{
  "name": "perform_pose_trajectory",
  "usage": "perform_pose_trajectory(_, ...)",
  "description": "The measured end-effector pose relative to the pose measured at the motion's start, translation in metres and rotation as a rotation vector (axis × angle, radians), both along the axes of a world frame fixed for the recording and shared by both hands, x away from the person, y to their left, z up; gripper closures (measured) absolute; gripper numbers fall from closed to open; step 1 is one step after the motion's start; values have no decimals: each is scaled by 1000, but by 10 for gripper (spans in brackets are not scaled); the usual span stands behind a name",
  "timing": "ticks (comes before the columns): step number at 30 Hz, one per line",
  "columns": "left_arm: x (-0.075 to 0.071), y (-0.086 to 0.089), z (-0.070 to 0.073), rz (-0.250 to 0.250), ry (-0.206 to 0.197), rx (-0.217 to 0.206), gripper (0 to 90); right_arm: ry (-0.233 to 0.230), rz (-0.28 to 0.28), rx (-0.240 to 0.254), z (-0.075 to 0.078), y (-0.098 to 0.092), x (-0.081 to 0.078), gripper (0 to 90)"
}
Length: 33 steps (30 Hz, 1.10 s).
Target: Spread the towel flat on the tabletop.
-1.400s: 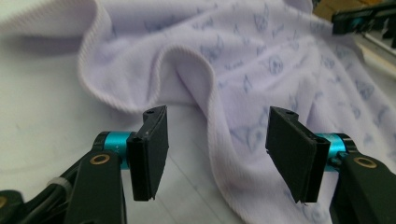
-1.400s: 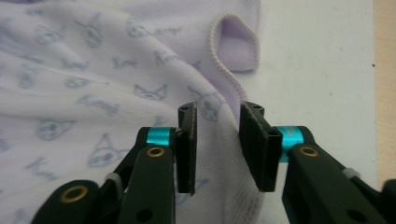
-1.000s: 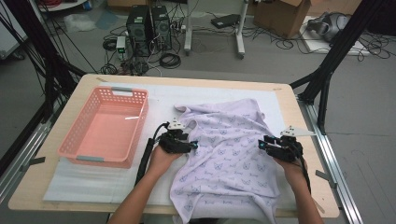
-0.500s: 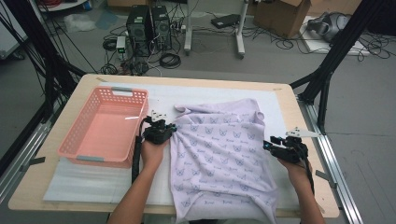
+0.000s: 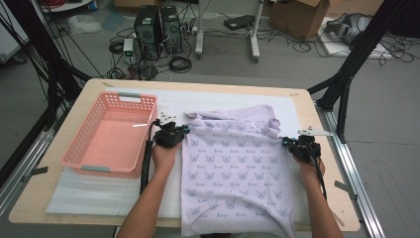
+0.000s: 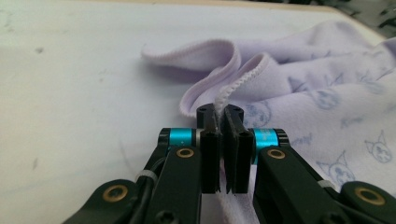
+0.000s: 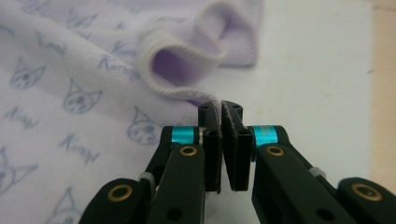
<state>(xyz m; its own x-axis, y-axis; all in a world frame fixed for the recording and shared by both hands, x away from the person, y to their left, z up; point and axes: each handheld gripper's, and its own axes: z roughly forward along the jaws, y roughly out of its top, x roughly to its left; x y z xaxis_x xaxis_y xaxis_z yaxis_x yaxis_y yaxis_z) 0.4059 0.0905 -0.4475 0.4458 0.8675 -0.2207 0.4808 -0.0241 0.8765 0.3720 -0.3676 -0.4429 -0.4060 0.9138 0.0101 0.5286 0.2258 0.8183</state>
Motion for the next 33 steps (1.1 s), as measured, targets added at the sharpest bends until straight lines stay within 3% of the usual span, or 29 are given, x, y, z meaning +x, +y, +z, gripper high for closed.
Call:
perform_pose_trajectory(3,5,-2,4,-4,-41,-26,854,-46,-35,-19,5,0,7,865)
perform_pose_trajectory(4,5,-3,3,2,-43,-34,842,-42,-41,-13,6,0,9,860)
perform_pose_trajectory(5,5,-3,2,6,-25,-47,787,-33,-39,-1,6,0,10,842)
perform_pose_trajectory(7,4,-3,1,-23,38,-68,552,-26,-42,18,7,0,8,752)
perform_pose_trajectory(10,-7,-7,1,-87,56,-35,433,-26,-32,74,10,-2,0,667)
perform_pose_trajectory(12,-21,-11,1,-121,38,19,428,-13,-9,79,11,-2,-8,627)
perform_pose_trajectory(16,-35,-11,5,-159,71,43,415,15,53,48,8,1,-26,596)
perform_pose_trajectory(19,-47,-8,6,-218,100,69,433,41,103,55,4,2,-39,546)
perform_pose_trajectory(21,-54,-6,3,-224,98,60,427,29,115,39,2,3,-48,543)
perform_pose_trajectory(23,-60,-4,1,-238,128,58,412,37,123,52,1,1,-54,537)
perform_pose_trajectory(26,-69,-3,-4,-258,140,73,406,46,144,46,1,1,-60,510)
perform_pose_trajectory(30,-77,-10,-4,-289,109,143,411,73,167,6,-2,5,-62,486)
perform_pose_trajectory(33,-81,-16,-3,-304,82,210,490,77,175,-5,-4,6,-63,482)
